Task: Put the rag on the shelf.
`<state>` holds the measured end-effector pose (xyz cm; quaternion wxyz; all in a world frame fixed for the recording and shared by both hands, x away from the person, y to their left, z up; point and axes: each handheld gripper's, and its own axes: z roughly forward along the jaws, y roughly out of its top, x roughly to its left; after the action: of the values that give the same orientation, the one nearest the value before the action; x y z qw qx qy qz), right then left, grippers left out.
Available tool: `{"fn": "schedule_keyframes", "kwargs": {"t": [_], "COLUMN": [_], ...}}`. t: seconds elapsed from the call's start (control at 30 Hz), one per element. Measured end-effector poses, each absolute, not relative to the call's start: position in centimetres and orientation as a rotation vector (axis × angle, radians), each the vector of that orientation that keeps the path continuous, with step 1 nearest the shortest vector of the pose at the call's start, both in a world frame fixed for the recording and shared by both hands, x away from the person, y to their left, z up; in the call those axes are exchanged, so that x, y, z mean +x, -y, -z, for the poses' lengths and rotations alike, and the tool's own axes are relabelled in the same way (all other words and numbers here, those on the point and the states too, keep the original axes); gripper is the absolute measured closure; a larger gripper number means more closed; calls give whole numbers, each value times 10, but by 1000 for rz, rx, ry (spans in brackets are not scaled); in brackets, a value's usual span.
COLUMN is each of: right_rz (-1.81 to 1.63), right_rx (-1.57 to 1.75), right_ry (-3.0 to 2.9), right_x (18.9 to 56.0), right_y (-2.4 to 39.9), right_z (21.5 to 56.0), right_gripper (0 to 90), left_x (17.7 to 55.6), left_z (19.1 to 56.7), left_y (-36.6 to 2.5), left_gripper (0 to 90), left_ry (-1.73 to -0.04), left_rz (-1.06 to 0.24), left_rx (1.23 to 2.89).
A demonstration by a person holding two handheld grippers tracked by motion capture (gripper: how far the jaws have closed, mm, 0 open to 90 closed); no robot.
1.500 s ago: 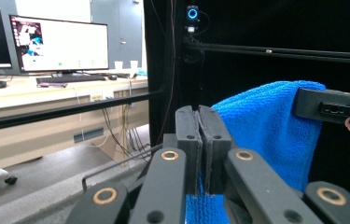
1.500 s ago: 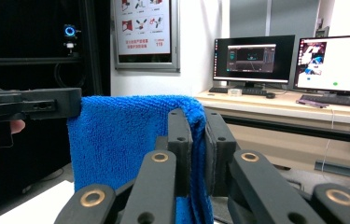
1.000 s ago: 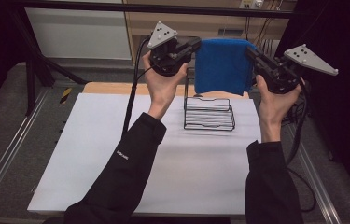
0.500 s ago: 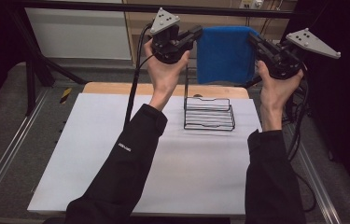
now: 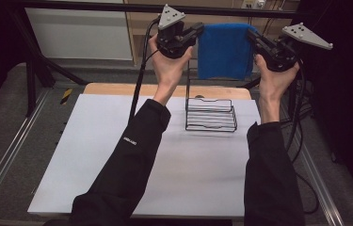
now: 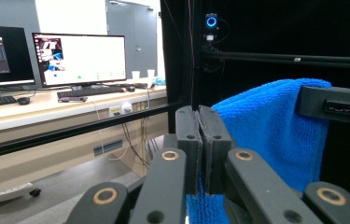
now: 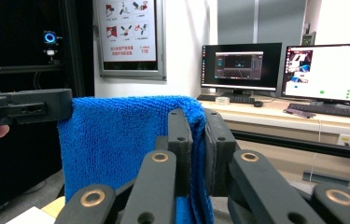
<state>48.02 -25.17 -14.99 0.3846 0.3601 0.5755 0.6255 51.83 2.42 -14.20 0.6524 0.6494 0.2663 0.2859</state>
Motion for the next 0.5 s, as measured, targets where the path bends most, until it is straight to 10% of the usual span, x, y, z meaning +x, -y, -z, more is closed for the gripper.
{"fn": "schedule_keyframes", "kwargs": {"t": [0.5], "right_rz": [-1573], "right_rx": [924], "right_ry": [-1481], "right_x": [506], "right_y": [252], "right_z": [163], "right_gripper": [839], "left_x": [538], "left_z": [147], "left_y": [-21], "left_gripper": [876], "left_ry": [-613], "left_rz": [-691], "left_rx": [1510]}}
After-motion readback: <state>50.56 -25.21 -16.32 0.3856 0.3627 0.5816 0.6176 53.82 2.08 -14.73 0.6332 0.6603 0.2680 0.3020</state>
